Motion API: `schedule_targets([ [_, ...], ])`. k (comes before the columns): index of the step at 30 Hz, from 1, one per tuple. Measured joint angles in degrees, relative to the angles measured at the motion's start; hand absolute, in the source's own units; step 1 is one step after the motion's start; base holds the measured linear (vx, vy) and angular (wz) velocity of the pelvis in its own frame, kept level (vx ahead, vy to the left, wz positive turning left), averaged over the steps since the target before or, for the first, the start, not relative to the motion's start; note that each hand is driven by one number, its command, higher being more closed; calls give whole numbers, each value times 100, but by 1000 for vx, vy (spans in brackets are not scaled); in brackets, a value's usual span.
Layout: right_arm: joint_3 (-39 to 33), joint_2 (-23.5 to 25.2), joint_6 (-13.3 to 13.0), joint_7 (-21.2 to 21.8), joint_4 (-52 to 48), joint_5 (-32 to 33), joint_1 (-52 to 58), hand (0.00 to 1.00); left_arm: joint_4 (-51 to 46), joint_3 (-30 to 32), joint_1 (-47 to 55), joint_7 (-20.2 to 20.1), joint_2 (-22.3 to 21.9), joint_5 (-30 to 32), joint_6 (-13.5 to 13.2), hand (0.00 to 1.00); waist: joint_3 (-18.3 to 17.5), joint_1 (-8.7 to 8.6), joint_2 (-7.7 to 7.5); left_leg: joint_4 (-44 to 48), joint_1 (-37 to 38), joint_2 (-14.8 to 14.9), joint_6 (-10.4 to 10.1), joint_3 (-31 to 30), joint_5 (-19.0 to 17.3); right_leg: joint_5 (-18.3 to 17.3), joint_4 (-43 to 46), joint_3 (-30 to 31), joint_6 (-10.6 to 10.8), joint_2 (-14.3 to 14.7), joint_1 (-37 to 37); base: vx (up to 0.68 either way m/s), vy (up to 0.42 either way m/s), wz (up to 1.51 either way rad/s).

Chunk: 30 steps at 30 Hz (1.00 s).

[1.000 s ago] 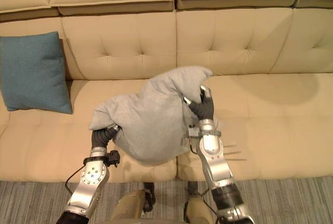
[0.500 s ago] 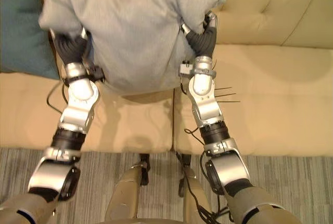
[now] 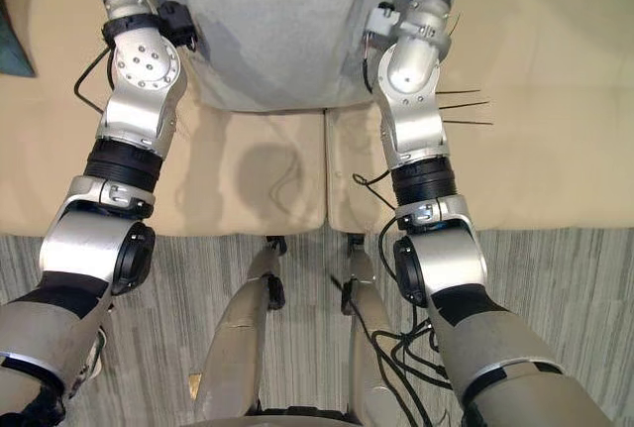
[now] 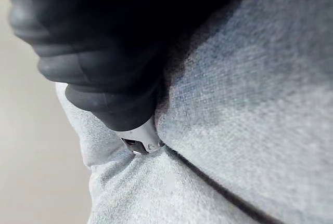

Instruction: Pick up cushions and gather them together orderly.

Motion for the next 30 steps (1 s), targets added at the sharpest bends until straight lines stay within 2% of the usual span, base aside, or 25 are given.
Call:
schedule_targets([
  [8,7,-203,45,43,-116,83,-228,0,-4,535,-108,-56,33,-272,-26,0,5,72,9,-91,-91,113,-50,111,26,-1,13,48,-1,82,-166,13,-12,-4],
  [11,23,-404,61,249,-385,364,-231,0,-5,551,-48,-302,302,-271,-25,0,5,56,9,-62,-66,158,-51,116,26,-5,130,38,-2,94,-183,0,0,0],
  [12,23,-601,51,363,-443,559,-230,0,-42,583,35,-412,442,-280,-25,0,6,62,10,-57,-33,161,-51,121,26,-13,198,38,-7,94,-184,0,0,0],
  [17,47,-1443,-66,815,-726,1206,-148,0,-764,711,906,-735,1093,-543,-76,0,6,76,10,69,75,166,-74,121,5,-180,467,-12,-50,67,-118,-18,-18,6],
  [19,160,-1780,-100,1030,-886,1328,309,0,-1017,976,1587,-902,1222,-682,-165,0,3,86,12,89,276,184,-106,109,-37,-313,533,-74,-74,67,107,-28,-57,16],
  [23,225,-1957,-187,1299,-1395,1520,1276,0,-1437,1233,2655,-1055,1234,-895,-228,0,-9,86,22,152,466,239,-76,123,-170,-455,682,-184,-110,70,304,-10,-38,13],
  [26,296,-1932,-217,1646,-1793,1637,2526,0,-2007,1254,3895,-1318,971,-981,-282,0,-12,153,24,205,686,245,-63,118,-182,-562,791,-214,-122,65,507,32,-49,7],
  [27,352,-1869,-216,1776,-1823,1637,3177,0,-2148,1219,4444,-1454,633,-993,-312,0,-37,217,41,278,803,252,-69,107,-255,-625,809,-229,-106,62,662,58,-45,10],
  [30,424,-1347,-196,2083,-1840,1556,4780,0,-2281,830,5906,-1885,-188,-1100,-338,0,-257,220,63,367,1102,208,-81,16,-431,-870,951,-336,-101,-2,999,84,-27,20],
])
